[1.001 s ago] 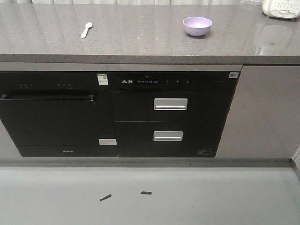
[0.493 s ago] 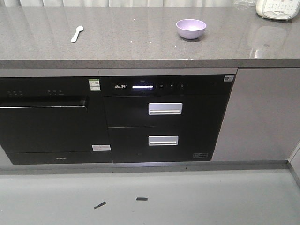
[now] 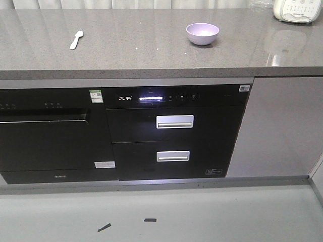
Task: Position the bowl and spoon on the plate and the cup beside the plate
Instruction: 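Continue driving closer to the counter holding the spoon and bowl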
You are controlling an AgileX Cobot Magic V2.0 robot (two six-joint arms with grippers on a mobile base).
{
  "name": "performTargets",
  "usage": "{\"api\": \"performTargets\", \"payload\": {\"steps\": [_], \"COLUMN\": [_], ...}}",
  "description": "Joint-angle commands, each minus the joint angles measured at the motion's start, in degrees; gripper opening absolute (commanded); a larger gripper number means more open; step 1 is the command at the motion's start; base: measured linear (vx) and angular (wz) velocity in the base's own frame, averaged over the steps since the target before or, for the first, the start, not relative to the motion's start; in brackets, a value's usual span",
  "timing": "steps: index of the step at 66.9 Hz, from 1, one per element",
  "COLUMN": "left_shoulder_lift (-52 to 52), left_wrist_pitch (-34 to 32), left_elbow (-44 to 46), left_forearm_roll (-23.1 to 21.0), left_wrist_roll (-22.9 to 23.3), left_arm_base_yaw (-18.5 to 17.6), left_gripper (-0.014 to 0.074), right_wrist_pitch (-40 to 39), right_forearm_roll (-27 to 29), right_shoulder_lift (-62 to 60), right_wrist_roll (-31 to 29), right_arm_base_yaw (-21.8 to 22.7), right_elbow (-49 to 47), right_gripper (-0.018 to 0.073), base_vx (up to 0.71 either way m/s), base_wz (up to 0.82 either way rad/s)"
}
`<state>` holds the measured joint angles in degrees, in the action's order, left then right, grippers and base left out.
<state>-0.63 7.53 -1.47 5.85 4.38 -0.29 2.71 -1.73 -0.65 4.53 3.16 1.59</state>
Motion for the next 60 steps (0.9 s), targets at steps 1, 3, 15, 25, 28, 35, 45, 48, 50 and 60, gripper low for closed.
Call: {"api": "performTargets", "payload": {"steps": [1,3,15,25,28,35,45,48,50,60], "left_shoulder_lift": [-0.2,-0.2,-0.2,-0.2,-0.2,-0.2,-0.2,-0.2,-0.2,-0.2], "left_wrist_pitch": [-3.82,-3.82,-3.82,-3.82,-3.82,-3.82,-3.82,-3.82,-3.82,-3.82], "left_elbow": [0.44,0.44,0.44,0.44,0.44,0.44,0.44,0.44,0.44,0.44], "left_forearm_roll": [-0.05,-0.05,-0.05,-0.05,-0.05,-0.05,-0.05,-0.05,-0.05,-0.05], "left_wrist_roll": [0.33,0.33,0.33,0.33,0.33,0.33,0.33,0.33,0.33,0.33], "left_arm_base_yaw": [0.09,0.09,0.09,0.09,0.09,0.09,0.09,0.09,0.09,0.09], "left_gripper": [-0.0006,-0.0006,-0.0006,-0.0006,-0.0006,-0.0006,-0.0006,-0.0006,-0.0006,-0.0006], "right_wrist_pitch": [-4.02,-4.02,-4.02,-4.02,-4.02,-4.02,-4.02,-4.02,-4.02,-4.02], "right_forearm_roll": [-0.25,-0.25,-0.25,-0.25,-0.25,-0.25,-0.25,-0.25,-0.25,-0.25], "right_shoulder_lift": [-0.62,-0.62,-0.62,-0.62,-0.62,-0.62,-0.62,-0.62,-0.62,-0.62], "right_wrist_roll": [-0.13,-0.13,-0.13,-0.13,-0.13,-0.13,-0.13,-0.13,-0.13,-0.13], "right_arm_base_yaw": [0.07,0.07,0.07,0.07,0.07,0.07,0.07,0.07,0.07,0.07], "right_elbow": [0.25,0.25,0.25,0.25,0.25,0.25,0.25,0.25,0.25,0.25], "right_gripper": [-0.0003,-0.0003,-0.0003,-0.0003,-0.0003,-0.0003,-0.0003,-0.0003,-0.0003,-0.0003], "base_vx": [0.07,0.07,0.07,0.08,0.08,0.08,0.09,0.09,0.09,0.08], "base_wz": [-0.02,-0.02,0.0,0.02,0.02,0.02,0.02,0.01,0.01,0.0]}}
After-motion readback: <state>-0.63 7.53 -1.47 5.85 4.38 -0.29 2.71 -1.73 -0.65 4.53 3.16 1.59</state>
